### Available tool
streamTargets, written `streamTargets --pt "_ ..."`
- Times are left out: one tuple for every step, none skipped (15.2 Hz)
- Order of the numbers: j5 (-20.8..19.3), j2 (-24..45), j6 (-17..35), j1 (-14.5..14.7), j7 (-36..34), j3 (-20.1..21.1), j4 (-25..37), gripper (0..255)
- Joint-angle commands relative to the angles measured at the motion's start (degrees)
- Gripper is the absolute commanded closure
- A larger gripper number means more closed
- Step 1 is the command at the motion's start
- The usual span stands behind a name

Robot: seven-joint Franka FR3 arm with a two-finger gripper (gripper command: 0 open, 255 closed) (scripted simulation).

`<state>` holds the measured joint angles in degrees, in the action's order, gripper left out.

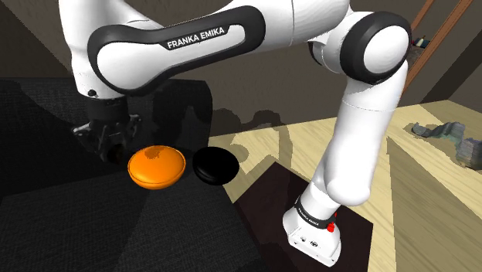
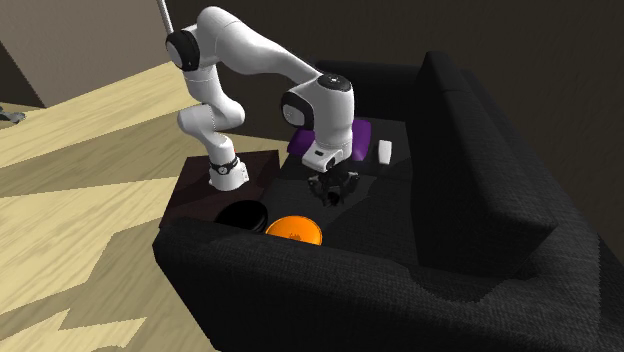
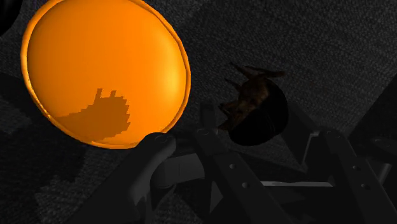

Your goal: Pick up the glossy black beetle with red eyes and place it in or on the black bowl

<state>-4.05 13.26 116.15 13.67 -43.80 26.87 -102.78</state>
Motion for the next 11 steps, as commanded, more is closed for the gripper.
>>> streamTargets --pt "2.2 -4.2 1.2 -2.1 2.9 -0.2 -5.1 255" --pt "3.3 -6.3 1.8 -2.9 4.3 -0.5 -7.5 255" --pt "4.4 -8.4 2.2 -3.7 5.8 -0.8 -9.8 255" --pt "5.4 -10.4 2.6 -4.4 7.3 -1.2 -12.1 255" --pt "6.5 -12.4 3.0 -5.1 8.9 -1.6 -14.3 255" --pt "7.4 -14.4 3.2 -5.6 10.4 -2.1 -16.4 255" --pt "8.4 -16.3 3.5 -6.1 12.0 -2.7 -18.4 255" --pt "9.2 -18.2 3.6 -6.6 13.5 -3.3 -20.4 255" --pt "10.0 -20.0 3.7 -7.0 15.1 -4.0 -22.3 255" --pt "10.7 -21.8 3.7 -7.3 16.6 -4.8 -24.1 255" --pt "11.4 -23.6 3.7 -7.7 18.1 -5.5 -25.9 255"
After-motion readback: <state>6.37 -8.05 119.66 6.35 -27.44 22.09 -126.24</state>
